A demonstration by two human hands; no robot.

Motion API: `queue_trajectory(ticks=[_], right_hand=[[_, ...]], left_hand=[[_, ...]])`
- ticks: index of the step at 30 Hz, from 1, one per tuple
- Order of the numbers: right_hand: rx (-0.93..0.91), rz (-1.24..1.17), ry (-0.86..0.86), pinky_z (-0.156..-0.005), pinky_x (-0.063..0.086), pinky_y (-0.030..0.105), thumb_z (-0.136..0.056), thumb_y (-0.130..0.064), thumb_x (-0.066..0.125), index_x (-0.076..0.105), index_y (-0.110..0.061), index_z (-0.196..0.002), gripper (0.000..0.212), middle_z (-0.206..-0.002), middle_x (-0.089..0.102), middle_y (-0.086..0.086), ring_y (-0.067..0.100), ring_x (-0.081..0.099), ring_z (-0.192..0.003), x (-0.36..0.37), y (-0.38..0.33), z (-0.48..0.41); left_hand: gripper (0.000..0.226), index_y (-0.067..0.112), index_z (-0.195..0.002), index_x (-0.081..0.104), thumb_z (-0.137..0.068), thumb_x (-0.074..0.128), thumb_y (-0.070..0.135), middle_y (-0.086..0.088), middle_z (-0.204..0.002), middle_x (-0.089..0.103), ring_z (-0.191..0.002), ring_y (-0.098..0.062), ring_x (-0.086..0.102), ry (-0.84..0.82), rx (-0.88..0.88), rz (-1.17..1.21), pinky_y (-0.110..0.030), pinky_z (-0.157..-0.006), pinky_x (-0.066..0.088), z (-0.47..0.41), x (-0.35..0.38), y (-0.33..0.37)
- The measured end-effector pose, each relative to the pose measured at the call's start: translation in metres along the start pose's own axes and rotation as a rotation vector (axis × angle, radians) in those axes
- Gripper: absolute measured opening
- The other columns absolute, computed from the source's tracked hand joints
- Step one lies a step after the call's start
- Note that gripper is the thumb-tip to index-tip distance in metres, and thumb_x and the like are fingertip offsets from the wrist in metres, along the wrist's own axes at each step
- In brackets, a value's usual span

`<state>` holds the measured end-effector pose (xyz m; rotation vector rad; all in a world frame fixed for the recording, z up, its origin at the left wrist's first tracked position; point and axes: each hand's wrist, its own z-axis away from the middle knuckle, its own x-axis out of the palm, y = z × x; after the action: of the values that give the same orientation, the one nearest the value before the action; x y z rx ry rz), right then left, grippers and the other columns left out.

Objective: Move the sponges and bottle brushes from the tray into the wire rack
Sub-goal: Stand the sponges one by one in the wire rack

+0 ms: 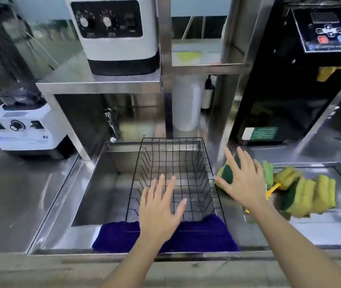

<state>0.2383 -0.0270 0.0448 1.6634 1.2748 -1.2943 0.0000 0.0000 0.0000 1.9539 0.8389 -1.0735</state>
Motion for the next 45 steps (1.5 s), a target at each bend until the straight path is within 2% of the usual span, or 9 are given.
queue_trajectory(ticks=[3, 5, 8, 12, 17, 25, 29, 38, 45], right_hand=[[-0.004, 0.032, -0.101, -0.092, 0.046, 0.047, -0.077, -0.072, 0.028, 0.036, -0.023, -0.142, 0.082, -0.132, 0.056, 0.020, 0.035, 0.055, -0.121, 0.018, 0.009, 0.011], [0.018, 0.051, -0.135, -0.094, 0.045, 0.046, -0.075, -0.071, 0.026, 0.032, -0.024, -0.144, 0.083, -0.131, 0.057, 0.019, 0.034, 0.054, -0.122, 0.030, 0.013, 0.019], [0.054, 0.029, -0.211, -0.102, 0.037, 0.044, -0.080, -0.069, 0.027, 0.026, -0.026, -0.146, 0.079, -0.141, 0.049, 0.015, 0.030, 0.044, -0.132, 0.037, 0.013, 0.023], [0.166, -0.123, -0.285, -0.108, 0.024, 0.046, -0.083, -0.057, 0.050, 0.031, -0.030, -0.141, 0.067, -0.146, 0.036, 0.013, 0.030, 0.029, -0.138, 0.037, 0.011, 0.019], [0.268, -0.231, -0.377, -0.106, 0.023, 0.047, -0.074, -0.027, 0.066, 0.036, -0.026, -0.131, 0.065, -0.137, 0.040, 0.015, 0.031, 0.039, -0.127, 0.036, 0.016, 0.014], [0.346, -0.365, -0.061, -0.099, 0.029, 0.046, -0.071, -0.033, 0.073, 0.043, -0.013, -0.128, 0.067, -0.125, 0.047, 0.016, 0.033, 0.040, -0.120, 0.015, 0.012, 0.007], [0.206, -0.520, 0.047, -0.100, 0.033, 0.049, -0.072, -0.030, 0.075, 0.043, -0.009, -0.128, 0.067, -0.123, 0.047, 0.018, 0.035, 0.040, -0.119, 0.000, -0.013, -0.009], [-0.336, -0.424, -0.428, -0.098, 0.028, 0.038, -0.072, -0.044, 0.071, 0.035, -0.027, -0.137, 0.077, -0.127, 0.044, 0.005, 0.023, 0.039, -0.119, 0.042, -0.109, 0.005], [-0.449, -0.426, -0.599, -0.094, 0.029, 0.034, -0.072, -0.047, 0.067, 0.042, -0.032, -0.122, 0.058, -0.118, 0.043, 0.001, 0.020, 0.037, -0.113, 0.070, -0.133, 0.013]], left_hand=[[0.065, 0.025, -0.137, 0.047, -0.094, 0.020, 0.064, -0.006, -0.134, 0.055, -0.121, -0.025, 0.052, -0.078, -0.017, -0.055, -0.043, -0.101, 0.039, 0.020, 0.010, -0.002], [0.061, 0.022, -0.125, 0.060, -0.093, 0.026, 0.061, -0.003, -0.111, 0.068, -0.099, -0.024, 0.064, -0.072, 0.013, -0.104, -0.040, -0.086, 0.049, 0.034, 0.017, -0.006], [0.063, 0.017, -0.092, 0.073, -0.094, 0.026, 0.059, 0.000, -0.071, 0.069, -0.068, -0.019, 0.064, -0.024, 0.038, -0.159, -0.033, -0.068, 0.049, 0.039, 0.016, -0.010], [0.068, 0.015, -0.064, 0.065, -0.098, 0.024, 0.056, 0.002, -0.054, 0.059, -0.054, -0.019, 0.054, 0.067, 0.126, -0.186, -0.030, -0.056, 0.040, 0.045, 0.019, -0.017], [0.061, 0.014, -0.066, 0.061, -0.098, 0.028, 0.054, 0.002, -0.056, 0.055, -0.054, -0.020, 0.049, 0.121, 0.244, -0.202, -0.031, -0.054, 0.036, 0.048, 0.026, -0.027], [0.056, 0.015, -0.070, 0.061, -0.097, 0.031, 0.054, 0.002, -0.059, 0.055, -0.057, -0.018, 0.050, 0.138, 0.310, -0.185, -0.029, -0.055, 0.037, 0.049, 0.024, -0.033], [0.053, 0.014, -0.074, 0.063, -0.096, 0.036, 0.054, 0.002, -0.063, 0.058, -0.060, -0.018, 0.052, 0.141, 0.326, -0.172, -0.031, -0.057, 0.039, 0.050, 0.025, -0.036], [0.049, 0.012, -0.080, 0.064, -0.093, 0.041, 0.053, 0.000, -0.068, 0.060, -0.063, -0.019, 0.054, 0.165, 0.291, -0.159, -0.032, -0.057, 0.041, 0.054, 0.016, -0.054], [0.046, 0.012, -0.074, 0.060, -0.092, 0.045, 0.052, -0.002, -0.065, 0.055, -0.061, -0.022, 0.050, 0.191, 0.300, -0.151, -0.032, -0.056, 0.035, 0.054, 0.017, -0.058]])
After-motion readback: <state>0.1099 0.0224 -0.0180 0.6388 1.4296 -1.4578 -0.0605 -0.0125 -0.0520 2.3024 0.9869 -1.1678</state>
